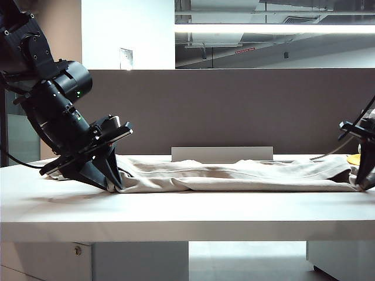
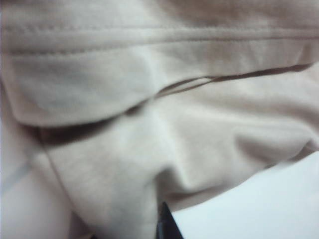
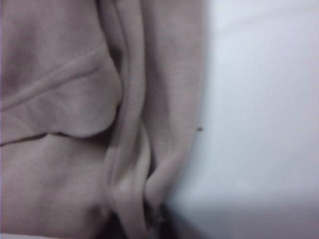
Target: Fold the bottom side of the T-shirt horizontally towards the center, about one-third of the way, then fold the sleeve back towards the center, creating a straight line along the edge of the T-shirt, and finally fold the bottom of the T-shirt up towards the top, creating a neat rectangle.
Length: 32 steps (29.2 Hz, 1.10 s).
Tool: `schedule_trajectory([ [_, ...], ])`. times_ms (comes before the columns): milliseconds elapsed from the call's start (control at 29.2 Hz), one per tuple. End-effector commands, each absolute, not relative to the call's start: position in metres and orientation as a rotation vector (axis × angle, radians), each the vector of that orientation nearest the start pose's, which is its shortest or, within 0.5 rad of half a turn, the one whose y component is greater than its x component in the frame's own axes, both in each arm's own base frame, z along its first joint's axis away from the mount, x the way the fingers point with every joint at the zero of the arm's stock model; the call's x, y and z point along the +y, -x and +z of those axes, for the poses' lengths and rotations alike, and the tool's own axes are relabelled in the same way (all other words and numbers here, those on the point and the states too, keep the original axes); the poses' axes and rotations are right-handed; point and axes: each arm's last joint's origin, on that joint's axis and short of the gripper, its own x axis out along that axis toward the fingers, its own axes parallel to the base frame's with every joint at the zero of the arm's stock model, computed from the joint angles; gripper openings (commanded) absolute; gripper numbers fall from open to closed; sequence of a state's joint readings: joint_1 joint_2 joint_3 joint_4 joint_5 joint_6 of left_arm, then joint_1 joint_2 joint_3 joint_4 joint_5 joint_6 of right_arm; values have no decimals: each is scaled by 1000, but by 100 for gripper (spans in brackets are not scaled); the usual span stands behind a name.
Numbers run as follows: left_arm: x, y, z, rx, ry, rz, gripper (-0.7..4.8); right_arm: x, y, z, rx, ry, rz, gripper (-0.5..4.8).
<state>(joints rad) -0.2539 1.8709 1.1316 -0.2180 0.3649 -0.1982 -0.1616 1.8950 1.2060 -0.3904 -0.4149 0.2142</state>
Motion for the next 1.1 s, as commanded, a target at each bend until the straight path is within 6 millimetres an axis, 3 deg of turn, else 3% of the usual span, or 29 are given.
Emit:
schedule_trajectory([
  [34, -104, -359, 157, 1031, 222, -471, 88, -49, -371, 159, 1088, -507, 116, 39],
  [103, -104, -358, 157, 1035, 222, -470, 75, -49, -370, 159, 1094, -511, 118, 32],
  [240, -103, -358, 156, 1045, 222, -468, -10, -51, -368, 158, 1105, -516, 112, -1],
  [514, -101, -350, 154, 1107, 141, -463, -6, -59, -360, 165, 1132, -494, 109, -1],
  [857, -98, -334, 172, 1158, 104, -477, -6, -76, -340, 185, 1154, -465, 102, -1],
  [1098, -94, -316, 175, 1221, 92, -493, -6, -73, -326, 179, 1263, -477, 116, -1],
])
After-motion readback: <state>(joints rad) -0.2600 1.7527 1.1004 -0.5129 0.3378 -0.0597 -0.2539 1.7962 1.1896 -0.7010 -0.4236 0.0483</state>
